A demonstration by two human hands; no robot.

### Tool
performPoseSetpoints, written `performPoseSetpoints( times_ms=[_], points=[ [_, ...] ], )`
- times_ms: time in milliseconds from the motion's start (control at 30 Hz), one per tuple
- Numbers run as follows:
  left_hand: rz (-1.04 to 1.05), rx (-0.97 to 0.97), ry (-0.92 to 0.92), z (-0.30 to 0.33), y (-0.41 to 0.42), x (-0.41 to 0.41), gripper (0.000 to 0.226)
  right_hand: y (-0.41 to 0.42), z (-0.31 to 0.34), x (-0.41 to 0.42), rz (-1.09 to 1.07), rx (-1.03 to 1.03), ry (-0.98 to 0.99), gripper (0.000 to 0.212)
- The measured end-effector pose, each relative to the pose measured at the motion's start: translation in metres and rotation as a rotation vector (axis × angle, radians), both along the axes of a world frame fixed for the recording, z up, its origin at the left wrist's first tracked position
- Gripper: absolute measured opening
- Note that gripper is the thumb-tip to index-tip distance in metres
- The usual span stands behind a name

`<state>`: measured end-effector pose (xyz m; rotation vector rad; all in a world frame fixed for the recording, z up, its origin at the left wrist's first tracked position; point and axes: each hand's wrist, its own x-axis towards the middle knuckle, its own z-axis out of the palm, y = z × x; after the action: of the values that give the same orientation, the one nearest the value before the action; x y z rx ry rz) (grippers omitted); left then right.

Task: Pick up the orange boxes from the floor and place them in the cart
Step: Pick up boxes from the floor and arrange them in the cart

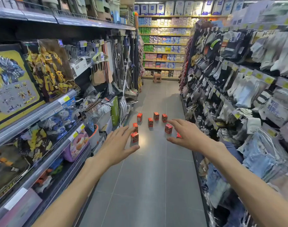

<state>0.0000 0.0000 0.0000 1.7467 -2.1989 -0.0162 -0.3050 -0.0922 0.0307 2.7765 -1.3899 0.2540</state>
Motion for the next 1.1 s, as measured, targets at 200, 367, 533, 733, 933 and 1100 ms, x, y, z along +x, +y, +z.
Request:
performPoseSetpoints(
  times_ms=[200,367,533,733,933,1100],
  points=[
    [0.009,0.010,-0.008,-0.017,-0.091,0.021,0.078,-0.089,-0.014,0.028,-0.019,0.014,-0.039,0.081],
    [0.011,0.016,-0.024,-0.028,-0.210,0.033,0.077,-0.202,-0.026,0.045,-0.009,0.057,-0.017,0.088],
    [0.035,0.047,-0.019,-0.030,-0.343,0.044,0.080,-0.329,-0.021,0.054,-0.014,0.087,-0.014,0.090],
    [0.056,0.091,0.043,-0.040,-0.470,0.072,0.079,-0.468,-0.014,0.075,0.009,0.111,-0.008,0.081],
    [0.068,0.103,0.053,-0.066,-0.607,0.112,0.079,-0.604,-0.028,0.117,0.040,0.111,-0.004,0.075],
    [0.072,0.103,0.035,-0.077,-0.735,0.149,0.083,-0.725,-0.037,0.155,0.005,0.140,0.007,0.087]
  ],
)
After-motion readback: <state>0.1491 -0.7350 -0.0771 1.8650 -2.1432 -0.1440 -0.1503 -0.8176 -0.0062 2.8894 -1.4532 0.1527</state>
